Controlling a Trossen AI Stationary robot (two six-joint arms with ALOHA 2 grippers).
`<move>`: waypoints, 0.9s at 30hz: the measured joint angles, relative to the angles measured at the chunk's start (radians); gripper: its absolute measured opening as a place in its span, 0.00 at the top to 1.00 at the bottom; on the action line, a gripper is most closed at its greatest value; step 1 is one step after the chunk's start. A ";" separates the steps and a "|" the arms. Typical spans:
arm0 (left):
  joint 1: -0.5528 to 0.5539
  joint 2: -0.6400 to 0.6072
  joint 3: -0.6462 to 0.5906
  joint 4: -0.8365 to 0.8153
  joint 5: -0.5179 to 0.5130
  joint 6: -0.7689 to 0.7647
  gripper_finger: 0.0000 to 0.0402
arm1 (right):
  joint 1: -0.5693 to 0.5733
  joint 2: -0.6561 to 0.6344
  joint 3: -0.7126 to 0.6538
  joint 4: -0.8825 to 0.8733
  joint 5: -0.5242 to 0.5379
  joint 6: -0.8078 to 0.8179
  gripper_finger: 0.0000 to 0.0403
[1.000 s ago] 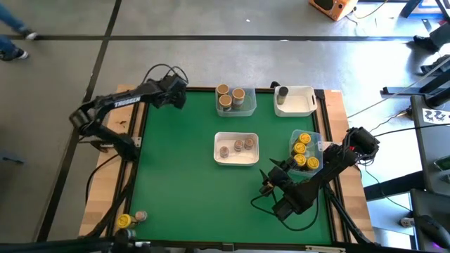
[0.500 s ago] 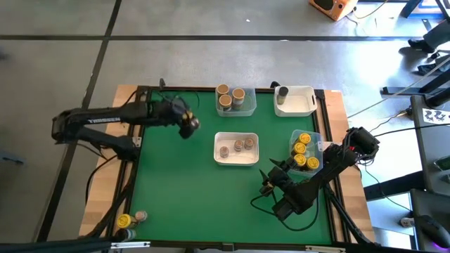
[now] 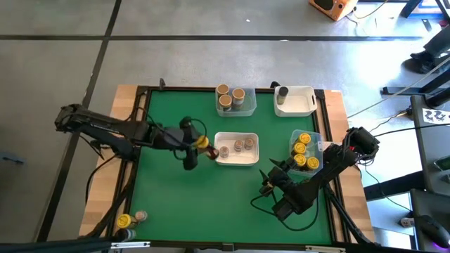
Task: Sort spices by type
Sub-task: Put the yellow seasoning can into the bottom transparent bin
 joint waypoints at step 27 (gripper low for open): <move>-0.255 0.651 0.564 -0.075 -0.011 0.107 0.44 | 0.000 0.000 0.000 0.007 -0.002 0.000 0.30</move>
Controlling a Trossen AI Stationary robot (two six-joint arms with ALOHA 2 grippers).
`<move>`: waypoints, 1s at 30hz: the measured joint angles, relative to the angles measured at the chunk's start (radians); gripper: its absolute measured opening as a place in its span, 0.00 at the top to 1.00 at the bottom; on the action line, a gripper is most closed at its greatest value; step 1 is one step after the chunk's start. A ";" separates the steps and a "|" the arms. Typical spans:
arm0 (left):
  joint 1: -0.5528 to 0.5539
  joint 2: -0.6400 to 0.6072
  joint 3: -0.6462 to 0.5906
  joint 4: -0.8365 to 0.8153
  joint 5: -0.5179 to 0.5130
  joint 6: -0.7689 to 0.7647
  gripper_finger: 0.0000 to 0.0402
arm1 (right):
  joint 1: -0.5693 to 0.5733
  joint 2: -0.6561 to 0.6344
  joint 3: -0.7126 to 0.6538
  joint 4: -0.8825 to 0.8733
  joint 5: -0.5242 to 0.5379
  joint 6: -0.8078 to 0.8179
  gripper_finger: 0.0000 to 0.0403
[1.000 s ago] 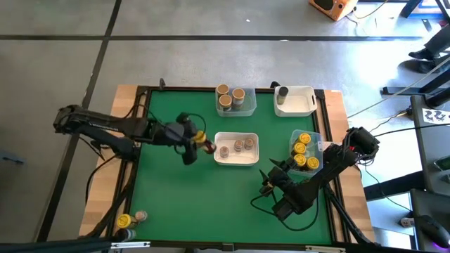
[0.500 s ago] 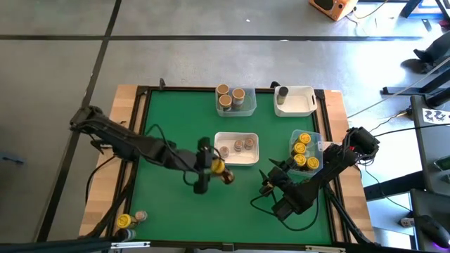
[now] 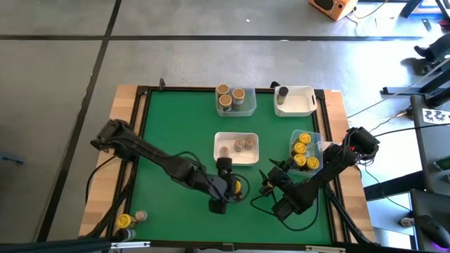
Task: Sort spices by type
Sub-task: Put the yellow seasoning can into the bottom transparent bin
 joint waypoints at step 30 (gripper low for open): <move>0.008 0.202 0.008 0.033 -0.004 0.038 0.40 | 0.000 0.000 0.000 0.011 0.000 -0.024 0.30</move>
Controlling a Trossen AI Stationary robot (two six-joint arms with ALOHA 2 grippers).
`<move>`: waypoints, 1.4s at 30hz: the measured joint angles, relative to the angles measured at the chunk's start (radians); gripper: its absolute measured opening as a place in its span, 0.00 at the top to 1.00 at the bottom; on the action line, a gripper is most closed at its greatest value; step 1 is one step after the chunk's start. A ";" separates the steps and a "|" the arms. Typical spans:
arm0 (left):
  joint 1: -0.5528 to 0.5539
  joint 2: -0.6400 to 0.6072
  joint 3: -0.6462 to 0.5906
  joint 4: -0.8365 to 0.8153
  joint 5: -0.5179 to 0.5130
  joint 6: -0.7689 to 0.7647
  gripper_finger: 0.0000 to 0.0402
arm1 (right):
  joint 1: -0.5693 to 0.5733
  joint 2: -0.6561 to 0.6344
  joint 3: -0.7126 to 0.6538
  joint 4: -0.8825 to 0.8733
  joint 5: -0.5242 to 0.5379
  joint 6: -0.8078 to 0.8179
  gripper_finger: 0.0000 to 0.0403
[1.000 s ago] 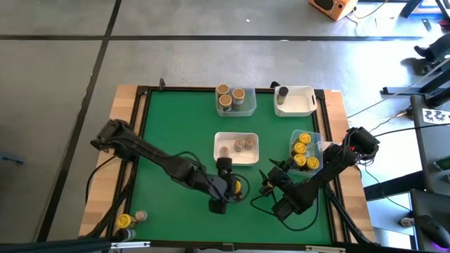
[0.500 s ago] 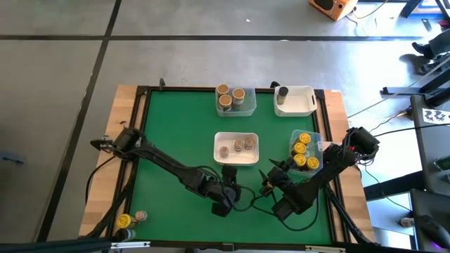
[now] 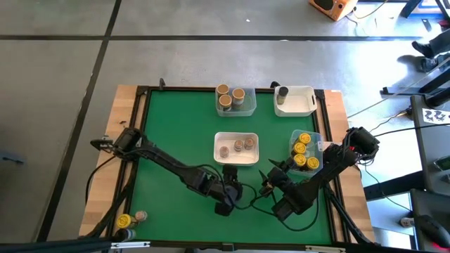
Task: Sort spices by type
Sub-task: Put the yellow seasoning can into the bottom transparent bin
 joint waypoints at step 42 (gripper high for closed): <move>-0.122 -0.245 -0.344 0.054 -0.106 -0.194 0.29 | 0.000 0.001 0.139 0.286 -0.072 -0.501 0.30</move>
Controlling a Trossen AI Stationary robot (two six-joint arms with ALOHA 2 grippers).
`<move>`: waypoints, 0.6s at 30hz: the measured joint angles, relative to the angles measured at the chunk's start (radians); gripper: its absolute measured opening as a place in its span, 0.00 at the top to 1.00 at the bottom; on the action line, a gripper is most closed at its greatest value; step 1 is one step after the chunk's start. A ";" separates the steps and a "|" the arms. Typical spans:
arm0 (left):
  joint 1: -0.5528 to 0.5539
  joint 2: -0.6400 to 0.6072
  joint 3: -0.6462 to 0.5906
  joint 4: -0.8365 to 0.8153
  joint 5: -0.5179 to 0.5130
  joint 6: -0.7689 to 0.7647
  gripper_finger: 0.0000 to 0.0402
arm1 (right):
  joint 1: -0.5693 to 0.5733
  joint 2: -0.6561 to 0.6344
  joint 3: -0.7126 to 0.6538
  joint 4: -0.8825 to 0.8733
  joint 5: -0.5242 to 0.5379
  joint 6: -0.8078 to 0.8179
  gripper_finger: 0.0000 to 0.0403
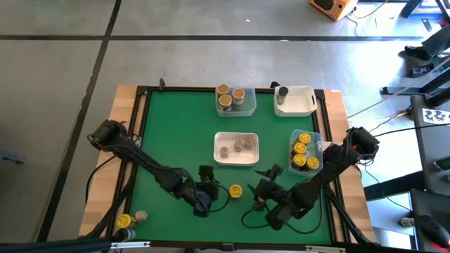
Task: Sort spices by type
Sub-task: Put the yellow seasoning can into the bottom transparent bin
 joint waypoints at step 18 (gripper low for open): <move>0.022 0.001 -0.182 0.387 -0.019 -0.001 0.29 | -0.102 0.028 0.014 0.396 -0.283 -0.412 0.30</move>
